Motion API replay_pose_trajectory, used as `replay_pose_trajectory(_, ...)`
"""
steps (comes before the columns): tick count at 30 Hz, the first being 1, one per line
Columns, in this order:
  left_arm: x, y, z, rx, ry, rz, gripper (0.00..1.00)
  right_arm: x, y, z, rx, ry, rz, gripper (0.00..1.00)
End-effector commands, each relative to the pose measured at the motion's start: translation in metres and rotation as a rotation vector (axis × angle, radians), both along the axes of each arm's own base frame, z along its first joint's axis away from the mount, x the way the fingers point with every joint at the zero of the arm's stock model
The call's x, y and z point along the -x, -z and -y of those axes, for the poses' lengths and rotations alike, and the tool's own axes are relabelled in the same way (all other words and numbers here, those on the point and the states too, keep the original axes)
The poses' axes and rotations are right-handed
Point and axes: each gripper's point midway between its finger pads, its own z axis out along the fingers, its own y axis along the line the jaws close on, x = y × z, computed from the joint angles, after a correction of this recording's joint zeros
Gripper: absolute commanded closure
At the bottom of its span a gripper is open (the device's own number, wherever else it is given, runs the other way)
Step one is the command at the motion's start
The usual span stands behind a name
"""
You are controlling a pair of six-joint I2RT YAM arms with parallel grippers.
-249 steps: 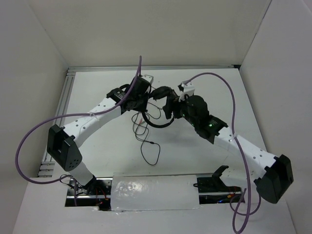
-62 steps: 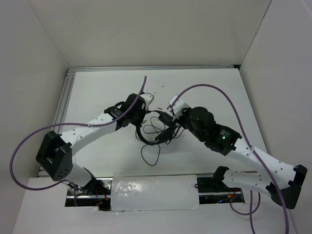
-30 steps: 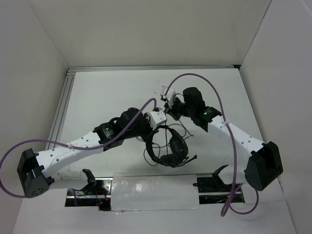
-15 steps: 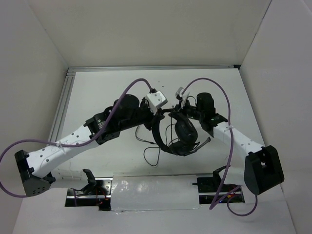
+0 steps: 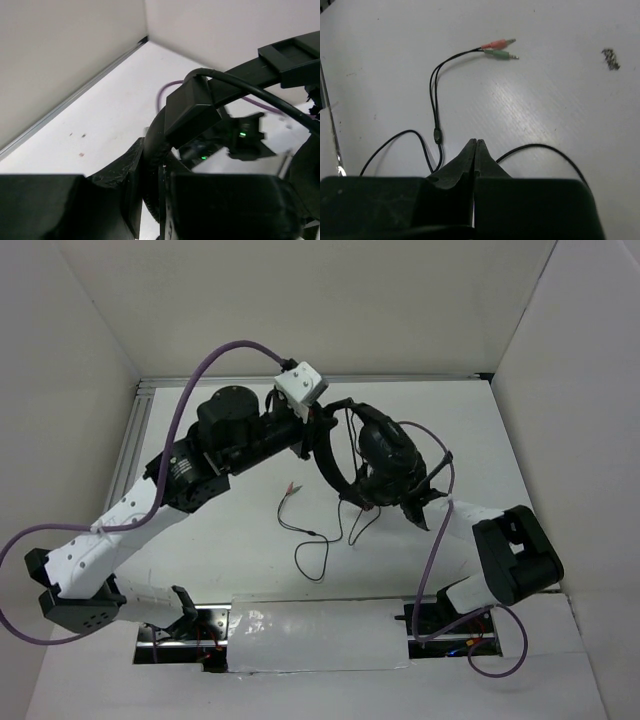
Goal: Wrap the headphones
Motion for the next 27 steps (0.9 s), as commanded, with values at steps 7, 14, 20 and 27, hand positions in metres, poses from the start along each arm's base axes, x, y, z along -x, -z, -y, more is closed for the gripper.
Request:
replay_pose_trajectory(7, -0.101, 0.013, -0.054, 0.019, -0.314, -0.148, 1.00, 0.006, -0.003, 0.036, -0.106, 0.362, -0.065, 1.00)
replay_pose_trajectory(14, -0.177, 0.047, -0.122, 0.164, -0.684, -0.392, 1.00, 0.018, -0.005, 0.054, -0.057, 0.518, -0.084, 1.00)
replay_pose_trajectory(20, -0.210, 0.144, -0.160, 0.038, -0.961, -0.590, 1.00, 0.023, -0.040, 0.058, 0.038, 0.667, 0.038, 1.00)
replay_pose_trajectory(27, -0.213, 0.205, -0.173, -0.098, -0.997, -0.650, 1.00, 0.029, -0.108, 0.082, 0.123, 0.863, 0.244, 1.00)
